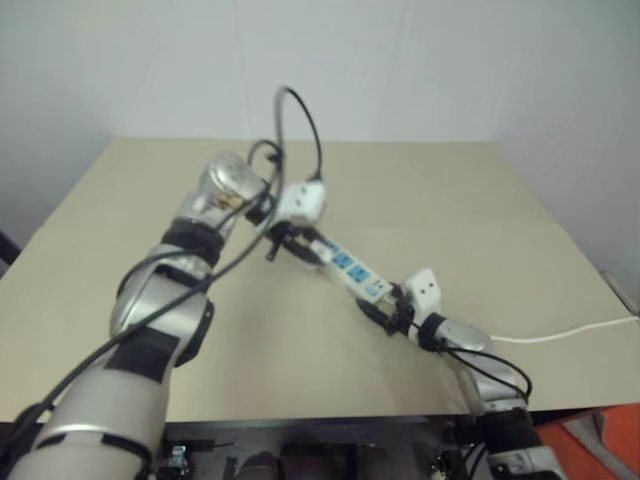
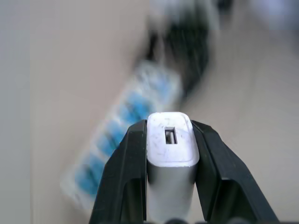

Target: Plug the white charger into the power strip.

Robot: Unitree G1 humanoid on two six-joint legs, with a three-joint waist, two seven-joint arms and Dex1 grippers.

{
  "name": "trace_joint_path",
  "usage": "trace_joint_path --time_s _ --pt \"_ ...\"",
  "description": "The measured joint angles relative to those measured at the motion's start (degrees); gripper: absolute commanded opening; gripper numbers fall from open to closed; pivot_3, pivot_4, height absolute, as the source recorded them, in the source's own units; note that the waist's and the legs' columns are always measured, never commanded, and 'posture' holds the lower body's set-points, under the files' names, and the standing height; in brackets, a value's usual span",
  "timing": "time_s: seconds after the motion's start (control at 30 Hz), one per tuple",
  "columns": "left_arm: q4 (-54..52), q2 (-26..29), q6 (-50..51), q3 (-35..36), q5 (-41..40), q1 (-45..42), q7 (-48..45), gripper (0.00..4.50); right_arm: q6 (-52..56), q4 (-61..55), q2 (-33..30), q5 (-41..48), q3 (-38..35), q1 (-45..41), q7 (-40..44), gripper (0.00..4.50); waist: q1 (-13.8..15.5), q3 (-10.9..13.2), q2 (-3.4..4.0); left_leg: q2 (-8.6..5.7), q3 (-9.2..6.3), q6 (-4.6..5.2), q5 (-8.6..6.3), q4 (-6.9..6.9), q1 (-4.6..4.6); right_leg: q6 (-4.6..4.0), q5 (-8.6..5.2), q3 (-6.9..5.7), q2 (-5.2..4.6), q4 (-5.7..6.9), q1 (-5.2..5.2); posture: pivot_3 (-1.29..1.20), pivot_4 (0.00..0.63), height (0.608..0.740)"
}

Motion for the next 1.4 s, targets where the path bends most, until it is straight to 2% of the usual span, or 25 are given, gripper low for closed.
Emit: trace_joint_path --time_s 0.13,0.27,0.4,0.53,0.83,1.07,1.4 --pt "-4.54 1.3 10.41 9.35 -9.53 5.32 -0.02 1.02 -4.24 9.75 -2.16 0.71 2.17 -7.59 12.1 3.42 -1.17 0.0 0.01 0.02 -0.13 0.0 0.0 -0.01 0.09 -0.01 0.01 0.04 0.06 0.05 0.02 0.0 0.15 0.74" --pt "-9.09 1.29 22.41 14.36 -15.52 12.28 1.03 1.02 -12.12 19.27 -2.48 0.74 3.71 -14.14 23.92 3.42 -1.49 0.0 0.02 0.01 -0.25 -0.01 0.01 0.01 -0.01 0.0 0.03 -0.09 0.04 0.18 0.01 0.0 0.15 0.74" --pt "-17.22 1.49 27.89 15.7 -17.93 19.51 1.76 1.02 -18.73 28.12 -1.83 0.71 5.4 -18.85 34.78 3.42 -1.5 0.0 0.02 -0.02 -0.26 -0.03 0.01 0.03 0.0 0.0 0.03 -0.09 -0.03 0.4 0.0 0.0 0.15 0.74" --pt "-23.29 1.8 29.06 14.98 -17.78 24.56 2.1 1.02 -22.28 33.47 -1.15 0.25 5.75 -19.77 40.58 3.42 -1.02 0.01 0.02 -0.03 -0.26 -0.08 0.04 0.07 0.05 -0.01 0.04 -0.1 -0.05 0.55 0.01 0.0 0.15 0.74" --pt "-25.43 2.47 23.29 8.33 -11.73 26.65 1.1 1.02 -26.53 36.54 -0.74 -1.92 6.46 -20.35 41.46 3.42 -0.62 0.0 0.03 -0.03 -0.15 -0.09 0.05 0.08 0.09 -0.02 0.04 -0.09 -0.03 0.57 0.02 0.0 0.15 0.74" --pt "-24.67 1.65 20.35 6.37 -9.72 26.64 0.44 1.02 -34.6 38.82 -0.28 -4.17 6.56 -20.69 39.52 3.42 -0.73 0.0 0.04 -0.02 0.14 -0.09 0.05 0.08 0.19 -0.02 0.04 -0.05 -0.03 0.57 0.08 0.0 0.15 0.74" --pt "-23.91 1.15 20.05 4.95 -8.47 26.64 0.4 1.02 -34.58 39.76 -0.16 -4.68 6.9 -21.35 39.21 3.42 -0.73 0.0 0.04 -0.02 0.15 -0.09 0.05 0.07 0.41 -0.03 0.03 0.01 -0.02 0.55 0.21 0.0 0.15 0.74"
